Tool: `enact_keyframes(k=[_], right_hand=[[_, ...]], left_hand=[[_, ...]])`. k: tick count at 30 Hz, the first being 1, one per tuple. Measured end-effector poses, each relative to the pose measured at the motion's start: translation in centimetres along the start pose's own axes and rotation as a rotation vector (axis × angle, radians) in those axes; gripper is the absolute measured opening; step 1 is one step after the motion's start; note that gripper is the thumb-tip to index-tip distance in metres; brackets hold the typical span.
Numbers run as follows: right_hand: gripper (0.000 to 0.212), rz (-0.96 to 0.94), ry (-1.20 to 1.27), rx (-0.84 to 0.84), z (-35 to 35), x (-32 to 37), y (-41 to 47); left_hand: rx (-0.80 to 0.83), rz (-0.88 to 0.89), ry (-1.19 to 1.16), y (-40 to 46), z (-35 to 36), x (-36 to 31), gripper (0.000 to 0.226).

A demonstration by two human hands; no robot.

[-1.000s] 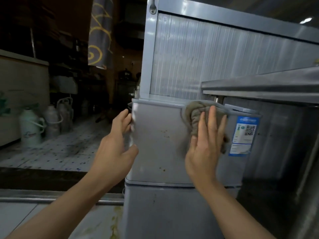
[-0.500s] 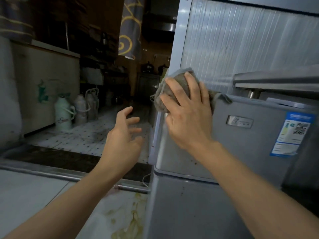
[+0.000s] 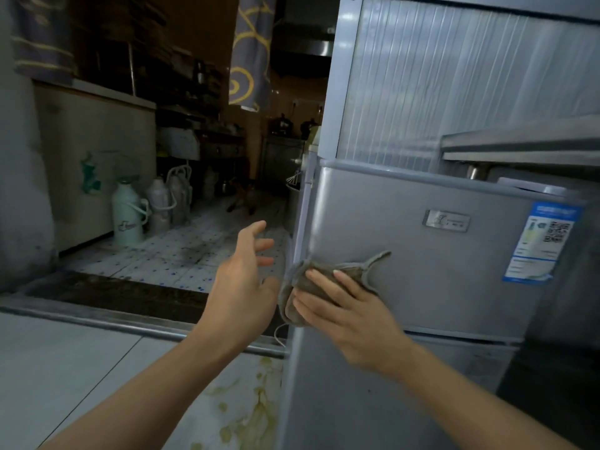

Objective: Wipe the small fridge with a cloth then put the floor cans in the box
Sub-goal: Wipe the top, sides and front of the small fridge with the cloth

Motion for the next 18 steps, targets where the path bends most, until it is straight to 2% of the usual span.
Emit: enact_keyframes(k=[6, 10, 12, 15, 18], right_hand=[[0.049, 0.366, -0.034, -0.238, -4.0, -13.0, 0.5], [0.053, 0.540, 0.003, -0.249, -2.6, -12.1, -1.0], [0.060, 0.543, 0.007, -0.186, -0.7, -9.0, -3.5], [0.065, 0.413, -0.005, -0.090, 1.3, -4.8, -6.9], [0.064, 0.360, 0.029, -0.061, 1.1, -4.6, -7.7]], left_hand=[[0.027, 0.035, -0.002, 1.2, 2.5, -2.0, 0.072], [-0.018, 0.043, 0.052, 1.5, 4.8, -2.6, 0.070], [-0.058, 0.050, 0.096, 1.3, 5.2, -2.7, 0.070], [-0.087, 0.049, 0.153, 1.1, 5.5, -2.9, 0.071], [-0.131, 0.013, 0.188, 1.1, 5.5, -3.2, 0.069]])
Point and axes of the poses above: each hand's wrist, its own y-axis towards the middle knuckle, its own z-axis out of the palm, x = y × z, the point moved 9 cm from there along y, towards the middle knuckle, and after that the axes turned 5 degrees about -y, right-handed, at the moved point
